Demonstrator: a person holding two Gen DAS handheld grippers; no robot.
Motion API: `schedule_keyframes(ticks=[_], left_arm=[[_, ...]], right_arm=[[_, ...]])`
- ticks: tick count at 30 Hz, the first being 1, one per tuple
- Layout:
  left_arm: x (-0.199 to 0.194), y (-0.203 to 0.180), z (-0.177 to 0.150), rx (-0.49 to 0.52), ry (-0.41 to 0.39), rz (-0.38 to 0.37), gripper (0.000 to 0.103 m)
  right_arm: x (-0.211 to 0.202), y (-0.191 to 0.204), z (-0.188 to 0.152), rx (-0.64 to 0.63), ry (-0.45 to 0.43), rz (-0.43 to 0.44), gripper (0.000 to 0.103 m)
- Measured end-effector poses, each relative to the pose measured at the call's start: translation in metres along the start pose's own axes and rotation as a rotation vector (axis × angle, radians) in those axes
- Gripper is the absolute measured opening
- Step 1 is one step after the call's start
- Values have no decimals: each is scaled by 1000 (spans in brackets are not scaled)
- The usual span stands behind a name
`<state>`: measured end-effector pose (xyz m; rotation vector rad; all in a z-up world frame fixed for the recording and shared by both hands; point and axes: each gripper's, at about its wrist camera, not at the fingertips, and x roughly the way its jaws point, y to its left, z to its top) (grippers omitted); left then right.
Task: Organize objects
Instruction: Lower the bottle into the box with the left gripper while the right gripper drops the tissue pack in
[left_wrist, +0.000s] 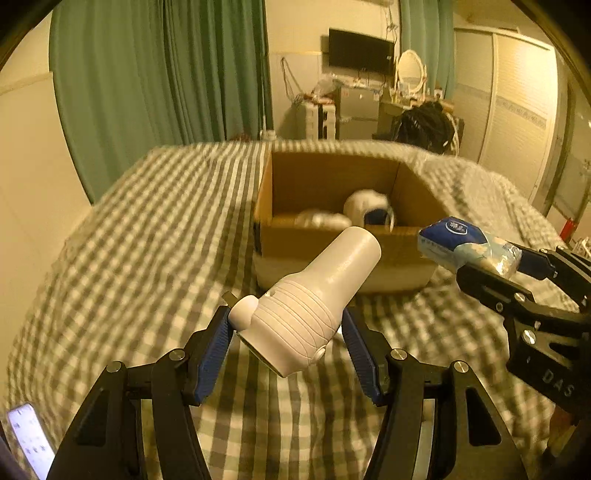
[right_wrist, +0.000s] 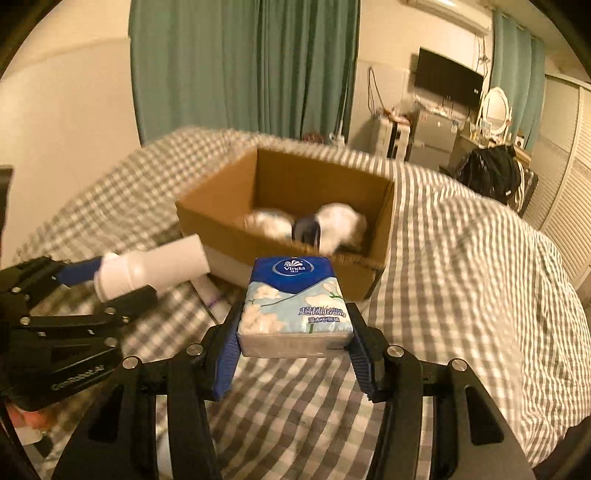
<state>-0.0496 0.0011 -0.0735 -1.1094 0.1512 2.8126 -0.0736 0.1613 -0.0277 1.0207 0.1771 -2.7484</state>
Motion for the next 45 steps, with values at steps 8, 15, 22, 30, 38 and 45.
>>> schedule_keyframes(ticks=[8,15,22,30,38,45], left_arm=[[-24,-8,70,20,-104,-51,62],[-10,-12,130,33,-148,-60,62],[36,-21,165,57,-134,-50,62],[108,-28,171,84,-54,-40,62],[152,-25,148,85,29,-65,62],[161,-26,136,114,46,-47,62]], right_arm=[[-51,-4,50,-31,-148,4,52],[-58,-20,105,-23,-216,19,52],[-30,-37,152,-8,-232,25,52],[40,-54,176,-13,-174,28,52],[109,-64,149,34,-63,46,52],[134,-74,135,73,6,68,53]])
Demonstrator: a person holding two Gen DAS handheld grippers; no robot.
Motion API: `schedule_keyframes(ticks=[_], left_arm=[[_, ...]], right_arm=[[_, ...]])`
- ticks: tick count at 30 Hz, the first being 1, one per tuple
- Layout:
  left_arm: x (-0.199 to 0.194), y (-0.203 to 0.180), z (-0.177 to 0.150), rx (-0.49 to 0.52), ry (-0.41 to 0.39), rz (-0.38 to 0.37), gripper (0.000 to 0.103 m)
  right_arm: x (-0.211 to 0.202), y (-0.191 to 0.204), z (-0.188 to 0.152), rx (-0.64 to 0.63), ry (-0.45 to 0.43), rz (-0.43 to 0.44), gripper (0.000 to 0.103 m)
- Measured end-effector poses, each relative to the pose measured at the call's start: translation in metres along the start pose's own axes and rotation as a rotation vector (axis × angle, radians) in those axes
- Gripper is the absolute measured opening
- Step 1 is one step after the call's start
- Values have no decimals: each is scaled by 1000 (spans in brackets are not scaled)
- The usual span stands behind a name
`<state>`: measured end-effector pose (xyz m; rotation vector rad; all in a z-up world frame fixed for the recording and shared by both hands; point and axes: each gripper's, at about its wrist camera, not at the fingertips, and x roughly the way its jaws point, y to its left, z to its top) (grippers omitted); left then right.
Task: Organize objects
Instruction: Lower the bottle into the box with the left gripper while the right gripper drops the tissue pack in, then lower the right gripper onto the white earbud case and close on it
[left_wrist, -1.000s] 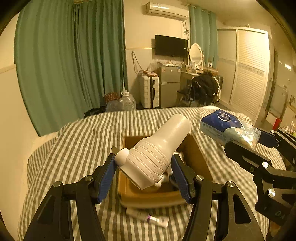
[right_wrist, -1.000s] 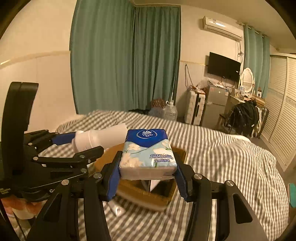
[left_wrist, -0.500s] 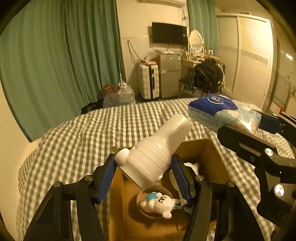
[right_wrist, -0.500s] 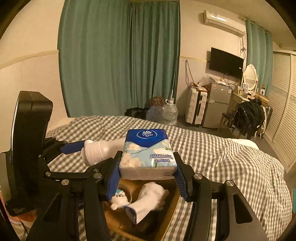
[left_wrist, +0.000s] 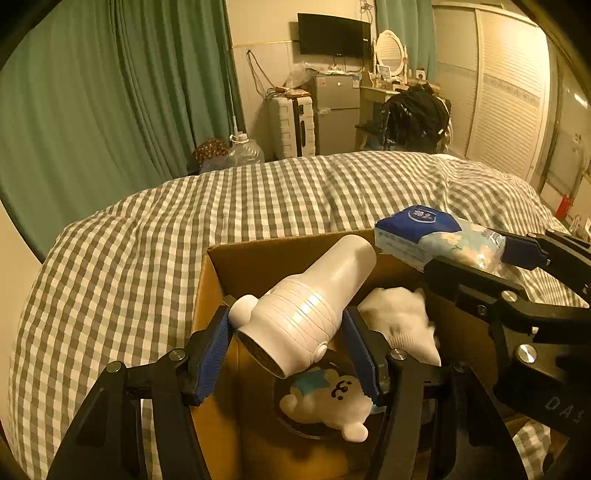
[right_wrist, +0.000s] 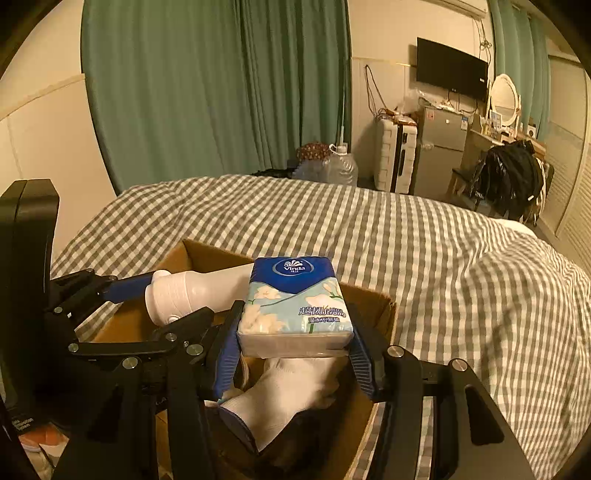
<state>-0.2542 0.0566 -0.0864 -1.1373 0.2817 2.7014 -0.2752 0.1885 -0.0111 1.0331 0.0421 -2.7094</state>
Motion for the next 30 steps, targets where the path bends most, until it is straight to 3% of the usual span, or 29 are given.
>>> schedule_keyframes(ticks=[4,6,8,19,30], left_arm=[[-7,0,-3,-10,-15,-22,68],[-14,2,-4,-14,-34,-12,83],[-27,3,-5,-23,-69,14,91],[-111,16,-11,-91,-155,15,97],[-226,11,-28,-105,-262,3,102]], right_arm=[[4,-3,-4,14,14,-16,53],[-1,-6,-6,28,-6,-11,70],[-13,-8,-5,44,-51,-14,75],[-98,4,-6,47,-153,-88,75],[-218,51,-16,11,-245,-161,75]])
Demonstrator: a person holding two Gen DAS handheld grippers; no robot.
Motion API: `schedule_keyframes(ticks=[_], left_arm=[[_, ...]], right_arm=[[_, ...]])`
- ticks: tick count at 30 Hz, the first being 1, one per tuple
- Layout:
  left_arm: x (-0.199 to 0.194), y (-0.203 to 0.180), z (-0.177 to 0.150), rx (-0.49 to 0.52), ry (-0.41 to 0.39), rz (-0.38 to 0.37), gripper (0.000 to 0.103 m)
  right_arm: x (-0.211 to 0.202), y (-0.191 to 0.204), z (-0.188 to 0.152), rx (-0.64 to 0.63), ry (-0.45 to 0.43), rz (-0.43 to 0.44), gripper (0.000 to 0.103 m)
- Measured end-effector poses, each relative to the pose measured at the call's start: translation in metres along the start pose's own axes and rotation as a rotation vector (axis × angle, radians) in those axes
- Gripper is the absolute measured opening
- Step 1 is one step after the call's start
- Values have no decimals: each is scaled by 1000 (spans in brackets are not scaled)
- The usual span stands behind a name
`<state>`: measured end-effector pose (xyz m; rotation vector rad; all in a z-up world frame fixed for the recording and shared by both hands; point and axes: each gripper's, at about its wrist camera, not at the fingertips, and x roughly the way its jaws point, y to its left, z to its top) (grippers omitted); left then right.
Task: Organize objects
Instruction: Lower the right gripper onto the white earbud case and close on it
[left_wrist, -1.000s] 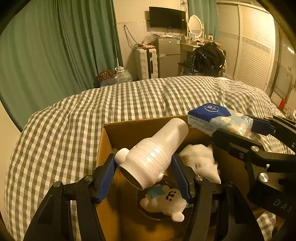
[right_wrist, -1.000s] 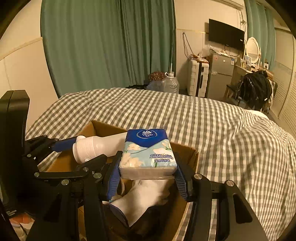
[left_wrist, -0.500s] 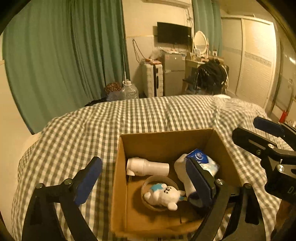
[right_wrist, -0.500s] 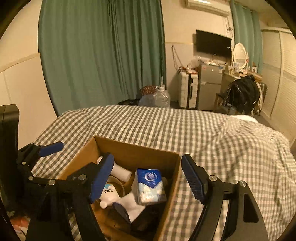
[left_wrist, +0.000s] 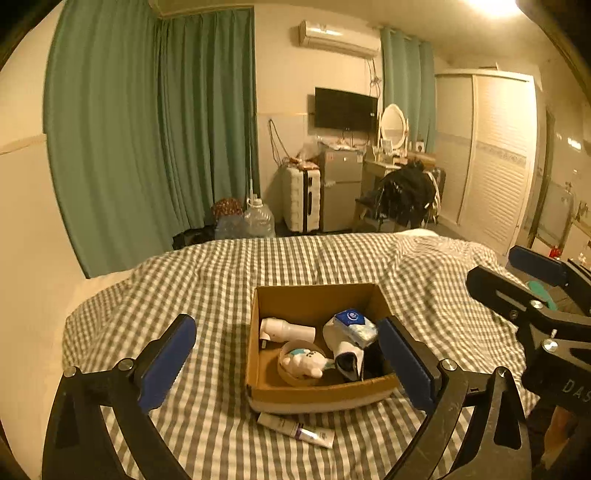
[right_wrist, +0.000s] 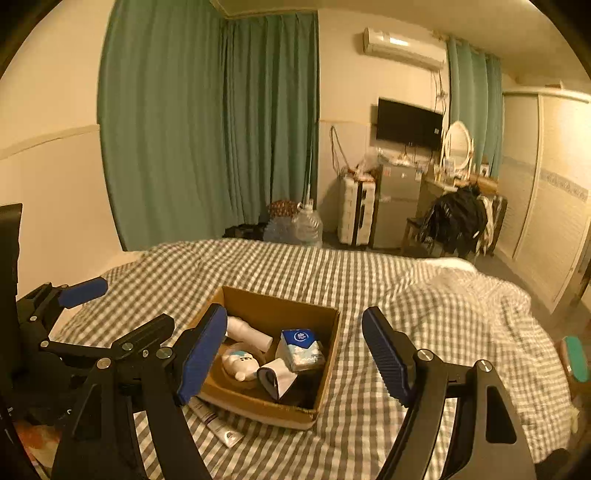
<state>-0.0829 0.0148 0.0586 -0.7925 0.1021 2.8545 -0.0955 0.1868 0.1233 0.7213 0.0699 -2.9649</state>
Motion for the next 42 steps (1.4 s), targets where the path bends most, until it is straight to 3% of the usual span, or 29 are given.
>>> schedule_keyframes(ticks=[5,13,16,20,23,29,36,42], left_arm=[[-37,9,-17,-18,-11,28,103],[-52,29,-75,-126,72,24,103],[-44,29,-99,-115,103,38,103],[-32,30,-128,-88,133,115,103],[-23,33,-148,-104,165,91,103],[-8,36,-172,-83,219,118,103],[0,44,-185,-95,264,120,103],[3,44,-187,-89,272,122,103]], right_arm=[[-50,13,-5,-20,-38,-7,80],[-72,23,-48,-29,0,6,81],[-65,24,-69,1,34,14,81],[-46,29,-104,-9,104,30,81],[-29,38,-134,-17,172,59,81],[2,61,-185,-77,322,110,81],[9,91,-215,-181,401,147,80],[24,95,-229,-192,466,143,63]])
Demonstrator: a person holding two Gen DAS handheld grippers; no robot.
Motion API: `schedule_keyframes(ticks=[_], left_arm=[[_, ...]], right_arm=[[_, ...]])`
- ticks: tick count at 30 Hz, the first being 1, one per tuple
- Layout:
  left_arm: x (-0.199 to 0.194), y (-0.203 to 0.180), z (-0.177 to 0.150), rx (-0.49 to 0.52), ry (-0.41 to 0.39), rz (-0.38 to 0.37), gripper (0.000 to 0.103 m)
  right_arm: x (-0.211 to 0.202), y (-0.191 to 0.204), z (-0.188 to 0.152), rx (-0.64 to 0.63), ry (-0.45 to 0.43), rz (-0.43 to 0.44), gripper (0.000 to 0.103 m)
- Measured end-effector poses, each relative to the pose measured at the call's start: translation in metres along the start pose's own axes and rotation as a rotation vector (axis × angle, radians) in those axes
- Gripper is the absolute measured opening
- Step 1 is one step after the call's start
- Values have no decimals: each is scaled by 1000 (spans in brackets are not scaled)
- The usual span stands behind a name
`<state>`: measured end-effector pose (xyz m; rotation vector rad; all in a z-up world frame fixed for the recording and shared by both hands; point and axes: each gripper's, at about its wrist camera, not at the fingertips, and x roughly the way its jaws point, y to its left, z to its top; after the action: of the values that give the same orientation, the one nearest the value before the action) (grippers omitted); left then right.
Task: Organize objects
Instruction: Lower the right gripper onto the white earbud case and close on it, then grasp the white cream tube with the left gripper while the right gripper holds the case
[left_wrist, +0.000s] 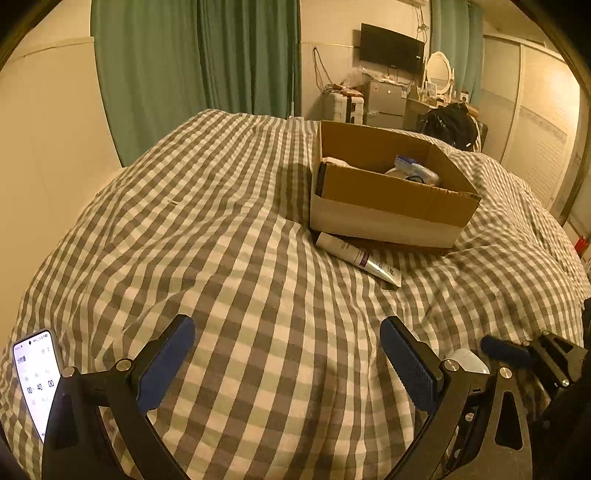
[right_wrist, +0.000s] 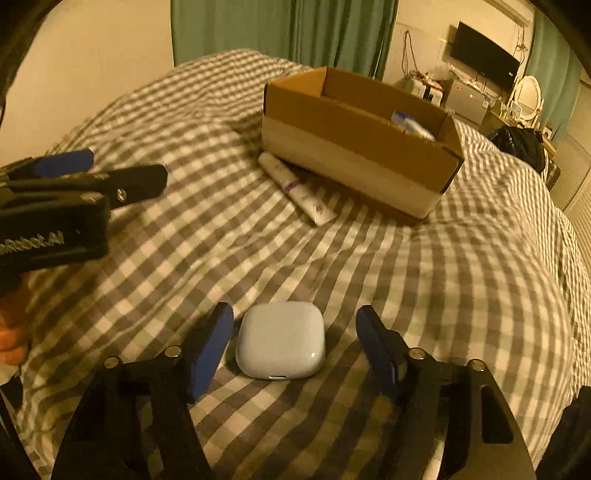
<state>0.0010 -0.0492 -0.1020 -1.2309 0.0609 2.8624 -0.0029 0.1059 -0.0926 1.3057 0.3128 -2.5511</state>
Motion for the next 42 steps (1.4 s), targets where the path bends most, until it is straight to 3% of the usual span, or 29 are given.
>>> schedule_keyframes(ticks=[5,13,18,21,29,34,38,42], left_arm=[[6,0,-1,5,10,8,103],[13,-14,10,28,9,11,103],[28,-36,29,41,10,-1,103],[50,-51,42,40,55,8,103],[122,-83,63,-42,156,6,103],[158,-101,58,1,181,4,103],[178,-107,57,-1,189,29,103],[183,-110,55,-2,205,41,101]], right_arm=[[8,3,-2,-16,31,36,50],[-4,-11,7,27,-19,83,50],[-22,-39,28,61,-95,24,50],[-28,-65,40,94,-134,-18,50],[-11,-131,76,180,-150,-68,50],[8,-151,91,203,-156,-49,50],[31,-163,88,254,-109,44,50],[32,-169,85,279,-122,87,50]])
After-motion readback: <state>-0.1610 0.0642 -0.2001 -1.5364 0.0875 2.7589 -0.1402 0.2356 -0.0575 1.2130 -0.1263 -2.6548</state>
